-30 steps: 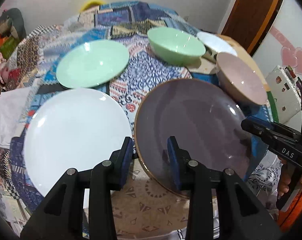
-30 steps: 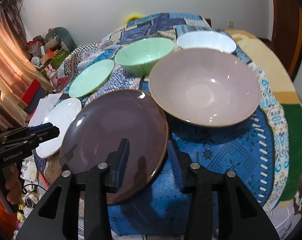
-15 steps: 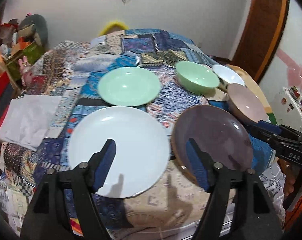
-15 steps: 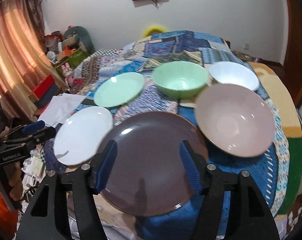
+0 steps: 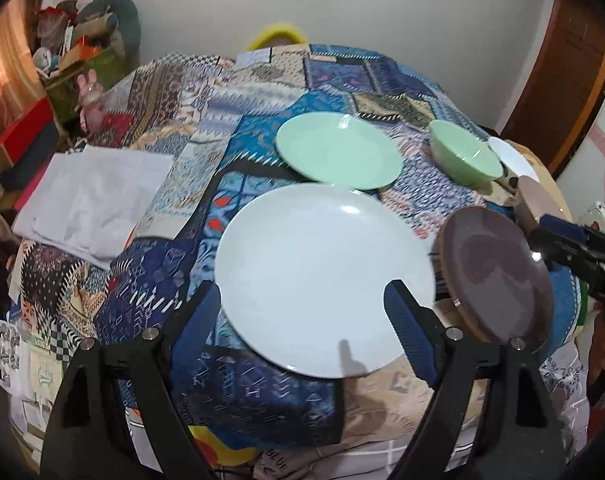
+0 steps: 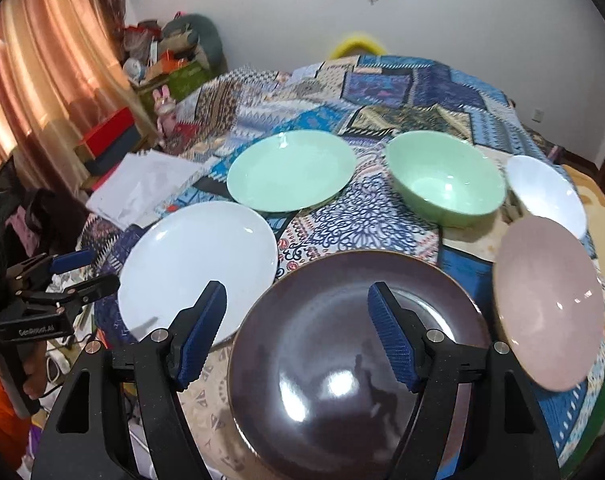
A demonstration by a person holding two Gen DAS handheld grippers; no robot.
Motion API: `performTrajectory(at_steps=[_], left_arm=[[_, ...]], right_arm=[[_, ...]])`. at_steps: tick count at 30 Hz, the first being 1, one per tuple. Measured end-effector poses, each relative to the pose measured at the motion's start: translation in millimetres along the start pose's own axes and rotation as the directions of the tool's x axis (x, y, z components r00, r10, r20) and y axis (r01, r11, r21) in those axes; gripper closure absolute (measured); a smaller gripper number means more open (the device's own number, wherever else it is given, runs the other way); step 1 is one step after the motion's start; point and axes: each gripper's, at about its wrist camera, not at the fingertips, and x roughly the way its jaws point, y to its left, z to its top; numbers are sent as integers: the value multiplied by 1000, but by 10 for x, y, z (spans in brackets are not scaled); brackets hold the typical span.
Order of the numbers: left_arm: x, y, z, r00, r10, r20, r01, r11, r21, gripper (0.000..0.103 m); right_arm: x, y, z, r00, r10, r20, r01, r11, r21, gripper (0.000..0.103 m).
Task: Organize plates and bowls
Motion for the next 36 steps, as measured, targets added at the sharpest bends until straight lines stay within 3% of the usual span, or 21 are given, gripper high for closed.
performTrajectory(at_steps=[10, 12, 16, 18, 21, 24, 28, 36], left_arm=[[311, 358, -148, 995, -8, -96, 0, 997, -82, 19], [381, 393, -176, 993, -14, -117, 2, 995, -100, 20], [526, 410, -215, 986, -27, -164, 9, 994, -109, 34], [592, 415, -223, 981, -47, -187, 25, 993, -118, 35], [625, 391, -228, 982, -39, -184, 19, 994, -105, 38], [614, 354, -224, 983, -40, -180, 23, 995, -95, 48], [608, 343, -214, 983, -39, -181, 23, 996, -86, 59], [599, 351, -222, 978, -80, -193, 62, 993, -99, 63]], right_arm=[[608, 134, 230, 988, 55, -142, -63, 997, -51, 34], [688, 149, 260, 986, 47, -158, -59, 996, -67, 40], [863, 144, 317, 973, 63, -220, -81, 994, -73, 51], [939, 139, 324, 966, 74, -246, -93, 994, -65, 56], [1018, 143, 312, 959, 73, -273, -97, 993, -73, 67], [1085, 193, 301, 948, 80, -309, -114, 989, -93, 76], [1138, 264, 299, 943, 66, -325, -114, 985, -131, 79], [1228, 311, 324, 932, 57, -357, -119, 981, -153, 78]])
